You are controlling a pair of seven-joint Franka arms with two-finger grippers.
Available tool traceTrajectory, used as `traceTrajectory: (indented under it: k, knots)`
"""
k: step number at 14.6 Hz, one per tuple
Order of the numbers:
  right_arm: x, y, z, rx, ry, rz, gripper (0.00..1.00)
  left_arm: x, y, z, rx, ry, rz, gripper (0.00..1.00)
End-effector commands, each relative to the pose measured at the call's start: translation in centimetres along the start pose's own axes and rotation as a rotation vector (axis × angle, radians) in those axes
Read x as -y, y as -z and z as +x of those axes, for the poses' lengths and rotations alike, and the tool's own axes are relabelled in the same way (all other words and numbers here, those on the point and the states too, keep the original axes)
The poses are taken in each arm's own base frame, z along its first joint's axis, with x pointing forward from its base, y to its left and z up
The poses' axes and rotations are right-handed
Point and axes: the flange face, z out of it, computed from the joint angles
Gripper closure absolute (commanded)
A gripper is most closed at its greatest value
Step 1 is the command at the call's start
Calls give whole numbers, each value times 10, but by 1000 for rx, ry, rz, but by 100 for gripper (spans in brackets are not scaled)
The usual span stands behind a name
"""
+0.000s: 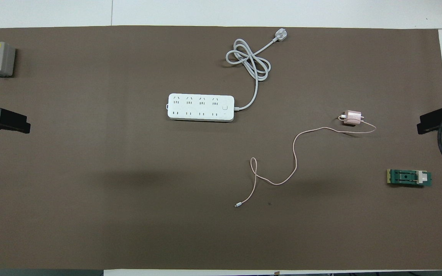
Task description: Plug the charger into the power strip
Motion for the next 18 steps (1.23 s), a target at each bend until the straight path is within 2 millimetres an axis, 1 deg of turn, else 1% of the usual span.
traceTrajectory:
  k: [1,3,5,6,7,11,14,17,18]
  knots:
    - [-5,-2,-2,-7,-25,-17,0,-2,0,-8,-2,10,-7,0]
    - [-4,-2,-2,-9,-33,-18,0,-1,1,-8,-3,11,-7,0]
    - [-9,-1,-2,-11,-36,-17,0,-1,0,-8,-2,11,-8,0]
    - [-14,2,-6,-12,-45,-16,0,-1,0,-8,-2,11,-8,0]
    - [-13,6,-10,-18,-43,-17,0,-2,0,-8,-2,10,-7,0]
    - [-16,3,-15,20,-43,-14,0,-2,0,-8,-2,10,-7,0]
    - [-23,3,-15,17,-48,-7,0,-1,0,-8,-2,11,-8,0]
    - [-44,-5,-16,28,-154,17,0,-1,0,-8,-2,11,-8,0]
    - [-56,-9,-16,33,-211,40,0,-1,0,-8,-2,11,-8,0]
